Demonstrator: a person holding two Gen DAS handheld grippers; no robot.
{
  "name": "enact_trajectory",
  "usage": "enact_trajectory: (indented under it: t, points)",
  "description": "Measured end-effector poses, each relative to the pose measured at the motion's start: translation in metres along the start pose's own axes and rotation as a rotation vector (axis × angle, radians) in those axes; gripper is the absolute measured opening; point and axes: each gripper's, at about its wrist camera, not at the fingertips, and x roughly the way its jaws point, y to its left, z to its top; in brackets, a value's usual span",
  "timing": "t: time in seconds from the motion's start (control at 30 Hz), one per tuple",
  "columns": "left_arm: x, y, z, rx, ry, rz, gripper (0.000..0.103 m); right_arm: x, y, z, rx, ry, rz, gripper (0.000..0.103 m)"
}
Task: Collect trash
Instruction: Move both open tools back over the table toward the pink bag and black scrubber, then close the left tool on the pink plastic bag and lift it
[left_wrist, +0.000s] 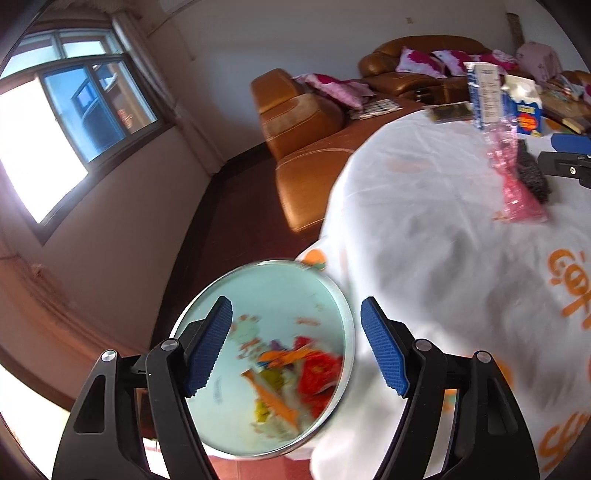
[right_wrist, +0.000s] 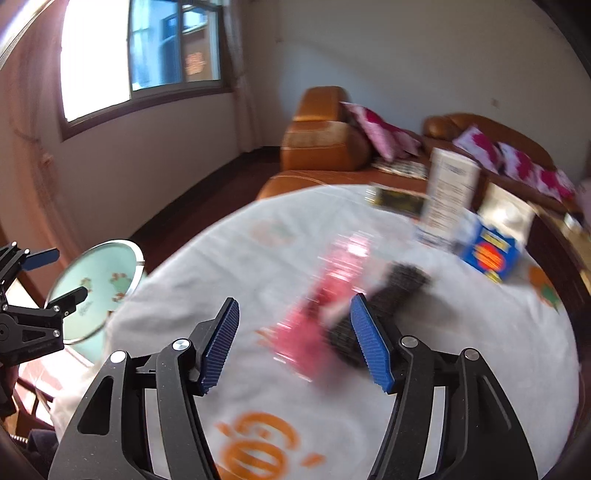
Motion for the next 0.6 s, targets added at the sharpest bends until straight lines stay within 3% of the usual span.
enact_trajectory:
  t: [0.27,0.5,0.6]
  points:
    - [0.004,-0.083,0.043,0.058,-0.039,-0.136,0.072,-0.028,-0.106,-0.038,0.187,0.017,-0.151,0.066]
    - [0.01,-0.141,0.067,0.087,-0.03,-0.23,0.072,-0.051,-0.155,-0.06,0.285,0.006,-0.226,0.07]
    - [0.01,-0.166,0.071,0.111,-0.027,-0.25,0.077,-0.053,-0.165,-0.071,0.308,0.008,-0.234,0.072]
